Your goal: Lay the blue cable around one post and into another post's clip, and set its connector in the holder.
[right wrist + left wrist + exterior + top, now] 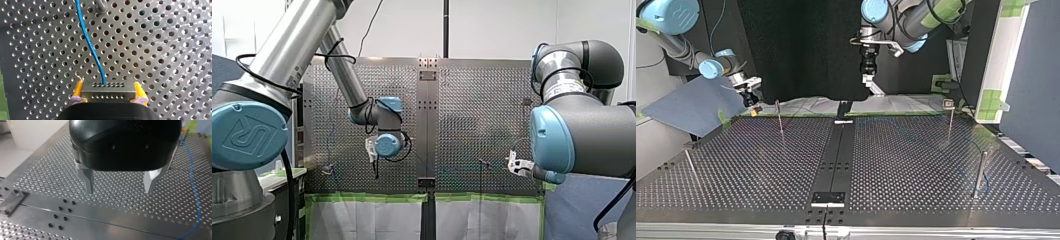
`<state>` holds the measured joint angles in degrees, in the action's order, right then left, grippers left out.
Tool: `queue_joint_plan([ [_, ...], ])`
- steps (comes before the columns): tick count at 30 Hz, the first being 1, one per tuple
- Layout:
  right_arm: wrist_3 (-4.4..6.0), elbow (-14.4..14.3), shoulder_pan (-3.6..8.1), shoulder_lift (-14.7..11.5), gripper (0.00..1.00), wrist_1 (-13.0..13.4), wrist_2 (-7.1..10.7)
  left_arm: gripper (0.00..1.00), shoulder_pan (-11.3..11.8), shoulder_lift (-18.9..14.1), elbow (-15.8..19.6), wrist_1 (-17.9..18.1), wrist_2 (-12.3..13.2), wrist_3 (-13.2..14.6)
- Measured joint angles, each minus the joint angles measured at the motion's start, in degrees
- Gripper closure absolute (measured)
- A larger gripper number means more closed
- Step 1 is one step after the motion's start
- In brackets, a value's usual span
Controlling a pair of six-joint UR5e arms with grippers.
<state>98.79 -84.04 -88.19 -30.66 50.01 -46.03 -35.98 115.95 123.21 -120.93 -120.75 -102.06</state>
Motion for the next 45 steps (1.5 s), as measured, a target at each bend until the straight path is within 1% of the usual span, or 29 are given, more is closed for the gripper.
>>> queue_joint_plan([
  [4, -1.18, 0.42, 0.06, -0.04, 1.00, -0.96, -0.23, 0.00, 1.92, 0.00, 2.07, -0.19, 2.06, 1.27],
  [10, -4.02, 1.19, 0.26, -0.27, 1.00, -3.73, -0.40, 0.00, 4.75, 0.00, 4.95, -0.02, 4.92, 3.16],
  [13, -5.62, 1.38, 0.21, -0.96, 1.00, -5.32, -0.28, 0.00, 6.05, 0.00, 6.48, 0.07, 6.16, 3.57],
  [17, -7.66, 1.44, -0.04, -2.04, 1.00, -7.38, -0.11, 0.00, 6.66, 0.00, 8.50, 0.55, 6.73, 3.76],
  [20, -8.60, 1.45, -0.24, -2.57, 1.00, -8.66, -0.06, 0.00, 6.76, 0.00, 10.01, 0.99, 6.84, 3.91],
  [24, -9.08, 1.44, -0.56, -3.75, 1.00, -10.32, -0.04, 0.00, 6.77, 0.00, 11.66, 1.14, 6.88, 4.06],
  [29, -9.19, 1.41, -0.99, -6.06, 1.00, -12.74, -0.03, 0.00, 6.74, 0.00, 13.69, 1.09, 6.89, 4.21],
  [31, -8.98, 1.41, -1.25, -6.99, 1.00, -13.47, -0.06, 0.00, 6.66, 0.00, 14.53, 1.14, 6.93, 4.28],
  [39, -7.49, 1.40, -2.33, -10.93, 1.00, -15.77, -0.55, 0.00, 6.55, 0.00, 18.27, 1.21, 7.30, 4.70],
  [45, -7.29, 1.39, -3.34, -13.74, 1.00, -18.05, -1.84, 0.00, 6.51, 0.00, 20.99, 1.21, 7.51, 4.92],
])
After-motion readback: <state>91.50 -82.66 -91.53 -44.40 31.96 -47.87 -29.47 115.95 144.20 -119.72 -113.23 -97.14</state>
